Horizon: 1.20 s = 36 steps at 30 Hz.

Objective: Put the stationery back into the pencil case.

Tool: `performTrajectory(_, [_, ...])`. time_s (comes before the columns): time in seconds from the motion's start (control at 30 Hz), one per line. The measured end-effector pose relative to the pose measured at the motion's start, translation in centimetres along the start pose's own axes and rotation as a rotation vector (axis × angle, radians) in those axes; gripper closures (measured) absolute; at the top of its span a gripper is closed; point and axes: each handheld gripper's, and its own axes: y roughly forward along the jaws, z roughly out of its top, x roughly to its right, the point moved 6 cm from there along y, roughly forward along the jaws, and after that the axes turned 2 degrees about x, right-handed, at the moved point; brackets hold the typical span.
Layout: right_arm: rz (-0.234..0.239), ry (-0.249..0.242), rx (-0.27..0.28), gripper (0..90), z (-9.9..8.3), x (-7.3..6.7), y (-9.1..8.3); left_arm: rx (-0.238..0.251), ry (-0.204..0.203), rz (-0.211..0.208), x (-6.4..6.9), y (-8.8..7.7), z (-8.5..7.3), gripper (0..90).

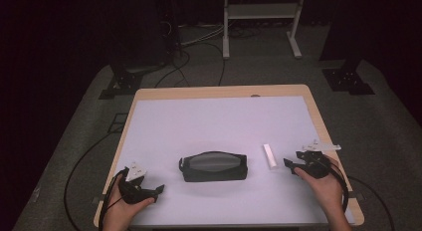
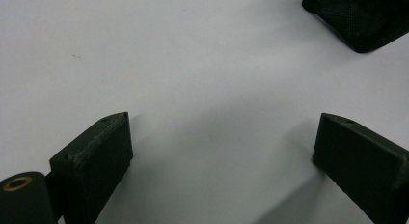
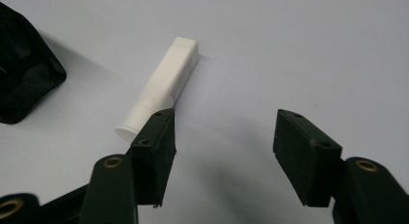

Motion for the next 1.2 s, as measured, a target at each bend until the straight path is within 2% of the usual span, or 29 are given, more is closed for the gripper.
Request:
performTrajectory(0.27, [0.027, 0.005, -0.014, 42.1, 0.6, -0.7, 0.6, 0.0, -0.001, 0.0, 0.0, 0.0, 0.0, 5.8])
performTrajectory(0.77, [0.072, -0.014, -0.022, 45.4, 2.6, -2.4, 2.3, 0.001, -0.001, 0.0, 0.0, 0.0, 0.0, 5.8])
performTrajectory(1.07, [0.078, -0.019, -0.043, 46.0, 3.3, -3.1, 3.7, 0.001, -0.001, 0.0, 0.0, 0.0, 0.0, 5.8])
performTrajectory(1.2, [0.065, -0.026, -0.046, 46.1, 3.7, -3.2, 4.4, 0.002, -0.001, 0.0, 0.0, 0.0, 0.0, 5.8])
